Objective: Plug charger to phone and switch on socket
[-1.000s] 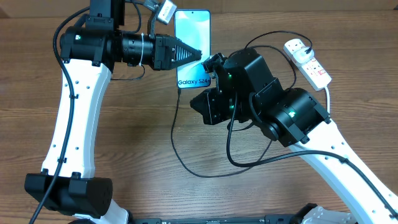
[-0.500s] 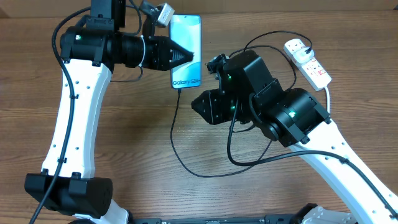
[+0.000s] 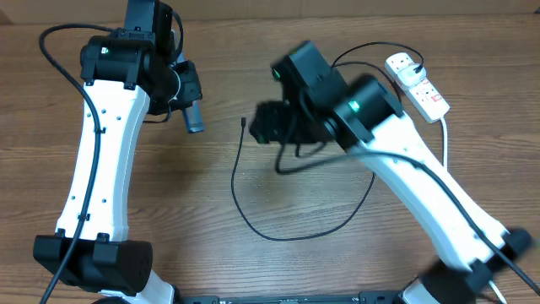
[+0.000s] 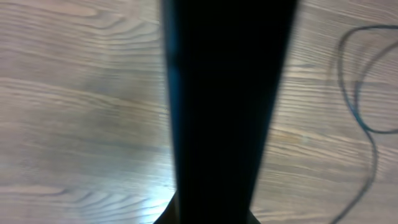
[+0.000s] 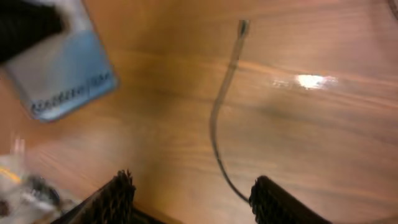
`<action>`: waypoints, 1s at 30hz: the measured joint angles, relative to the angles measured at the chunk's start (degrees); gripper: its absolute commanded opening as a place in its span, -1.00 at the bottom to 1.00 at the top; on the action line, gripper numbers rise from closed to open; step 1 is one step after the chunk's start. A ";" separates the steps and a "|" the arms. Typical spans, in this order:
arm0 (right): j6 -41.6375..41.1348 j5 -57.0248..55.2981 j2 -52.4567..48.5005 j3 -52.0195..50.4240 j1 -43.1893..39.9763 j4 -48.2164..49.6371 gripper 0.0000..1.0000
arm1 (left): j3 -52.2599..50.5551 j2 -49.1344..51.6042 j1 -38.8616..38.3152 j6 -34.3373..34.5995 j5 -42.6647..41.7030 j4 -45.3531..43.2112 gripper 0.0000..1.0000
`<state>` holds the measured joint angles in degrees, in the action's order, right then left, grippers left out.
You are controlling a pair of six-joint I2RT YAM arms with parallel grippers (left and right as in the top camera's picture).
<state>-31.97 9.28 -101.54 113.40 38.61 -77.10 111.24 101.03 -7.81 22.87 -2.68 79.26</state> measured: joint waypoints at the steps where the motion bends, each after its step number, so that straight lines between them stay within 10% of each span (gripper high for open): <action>1: -0.20 -0.26 -2.16 3.17 -0.04 -1.57 0.22 | 0.00 0.00 -0.02 0.61 0.87 0.55 -0.92; 30: -9.66 -9.68 -35.36 11.52 -0.87 12.31 -0.15 | 0.00 0.02 3.45 4.70 9.40 7.65 -0.92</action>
<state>-41.63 -0.40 -136.90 124.92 37.74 -64.79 111.24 101.06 -4.36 27.57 6.72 86.91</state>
